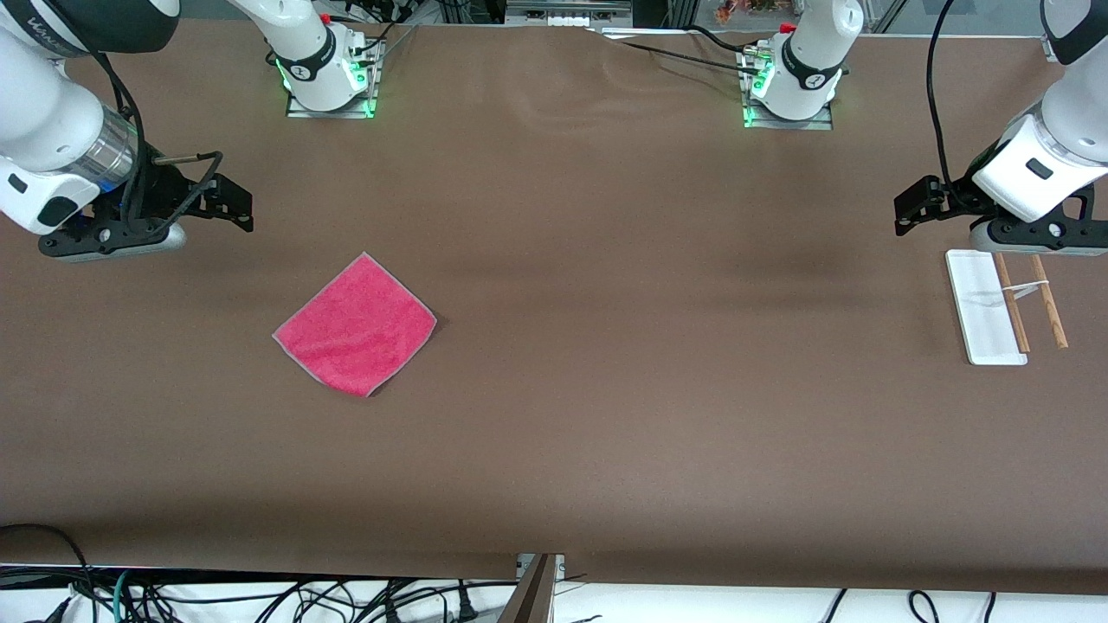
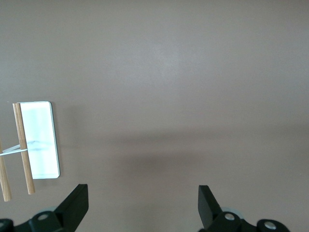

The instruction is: Pass towel and hang on rack

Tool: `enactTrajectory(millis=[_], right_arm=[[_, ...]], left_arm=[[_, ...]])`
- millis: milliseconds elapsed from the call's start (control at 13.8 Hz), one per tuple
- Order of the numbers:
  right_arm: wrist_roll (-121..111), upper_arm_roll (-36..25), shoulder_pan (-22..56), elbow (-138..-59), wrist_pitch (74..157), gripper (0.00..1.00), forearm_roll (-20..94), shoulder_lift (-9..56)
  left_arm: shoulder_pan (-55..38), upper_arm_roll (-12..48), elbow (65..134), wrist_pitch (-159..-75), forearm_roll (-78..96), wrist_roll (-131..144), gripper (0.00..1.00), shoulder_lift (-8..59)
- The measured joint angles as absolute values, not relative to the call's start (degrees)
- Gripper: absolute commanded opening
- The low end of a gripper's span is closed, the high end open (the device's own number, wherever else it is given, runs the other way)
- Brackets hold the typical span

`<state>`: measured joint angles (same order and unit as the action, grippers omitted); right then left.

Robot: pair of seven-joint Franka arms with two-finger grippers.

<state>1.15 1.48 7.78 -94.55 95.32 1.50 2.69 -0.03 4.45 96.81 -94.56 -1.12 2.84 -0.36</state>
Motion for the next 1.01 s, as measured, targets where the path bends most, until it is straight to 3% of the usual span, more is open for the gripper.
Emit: enactTrajectory(millis=[1013], right_arm=[[1.1, 2.3, 7.9, -94.4, 94.9, 0.99, 1.0, 3.5]], left_arm=[[0.0, 4.4, 96.8, -94.6, -1.1, 2.8, 1.0, -0.4]])
